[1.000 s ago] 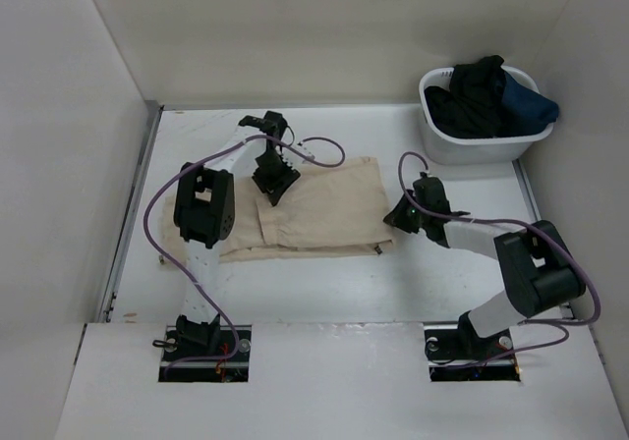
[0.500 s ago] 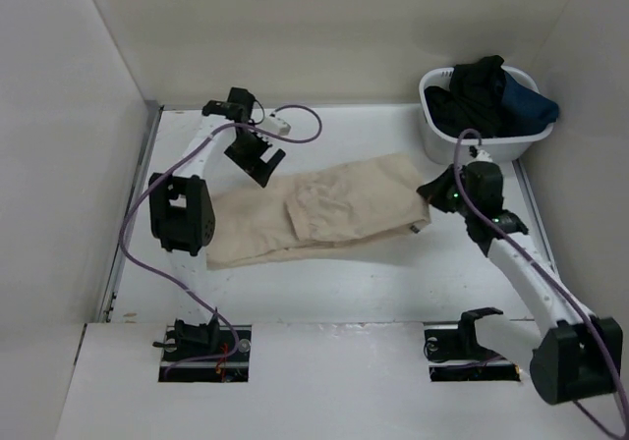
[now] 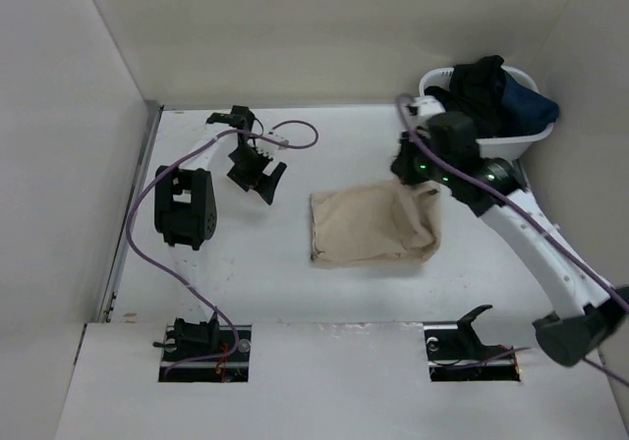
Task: Fold and stack the trousers
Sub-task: Fold the trousers
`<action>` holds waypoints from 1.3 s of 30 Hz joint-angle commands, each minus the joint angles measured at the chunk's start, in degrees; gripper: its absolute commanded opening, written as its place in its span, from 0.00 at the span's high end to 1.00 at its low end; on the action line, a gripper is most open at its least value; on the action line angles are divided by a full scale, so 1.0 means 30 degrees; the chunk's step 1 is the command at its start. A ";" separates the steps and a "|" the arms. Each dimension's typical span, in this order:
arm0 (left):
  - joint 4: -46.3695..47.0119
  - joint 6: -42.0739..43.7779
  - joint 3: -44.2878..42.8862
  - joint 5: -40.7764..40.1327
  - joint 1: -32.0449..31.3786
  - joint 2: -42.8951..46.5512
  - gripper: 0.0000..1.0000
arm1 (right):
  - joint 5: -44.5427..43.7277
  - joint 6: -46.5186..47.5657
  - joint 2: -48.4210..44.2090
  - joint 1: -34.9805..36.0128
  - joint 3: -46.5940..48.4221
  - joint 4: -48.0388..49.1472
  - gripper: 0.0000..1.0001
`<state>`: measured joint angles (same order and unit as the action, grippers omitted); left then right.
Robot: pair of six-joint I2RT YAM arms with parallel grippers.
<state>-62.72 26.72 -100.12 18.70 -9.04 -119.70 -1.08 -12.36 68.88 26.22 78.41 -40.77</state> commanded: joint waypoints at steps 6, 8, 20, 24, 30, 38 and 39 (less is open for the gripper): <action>0.0837 -0.1026 -0.0056 0.1502 -0.0519 -0.0471 0.00 | -0.0169 0.1219 0.9137 0.7617 0.5907 0.0376 1.00; 0.1100 -0.1200 0.0031 0.1472 0.0270 -0.0530 0.00 | 0.0300 0.1453 1.1306 0.8585 0.7283 0.0670 1.00; 0.2098 -0.1583 0.0032 0.1618 0.4346 -0.0179 0.00 | 0.3256 0.0604 1.4867 0.9849 0.8641 0.3625 0.38; 0.1981 -0.1028 0.0002 0.1765 0.4375 0.1076 0.00 | 0.5367 -0.0124 1.0918 0.9966 0.6362 0.7369 0.31; 0.2011 0.0466 0.2369 0.3664 0.1629 0.5440 0.00 | 0.2803 -0.3929 0.4121 0.8243 -0.2651 1.2239 0.73; 0.1219 0.2223 0.7790 0.5311 -0.3617 0.6443 0.00 | -0.2949 -1.2019 -0.0256 0.2179 -1.3825 1.2243 0.98; 0.1190 0.2516 0.8260 0.5107 -0.4203 0.6443 0.00 | -0.2950 -1.2313 0.0005 0.1651 -1.4326 1.2215 0.98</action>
<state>-56.71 30.11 -79.66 31.97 -19.97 -99.31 -4.67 -39.38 68.07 33.69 39.75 -4.29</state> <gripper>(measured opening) 0.997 0.022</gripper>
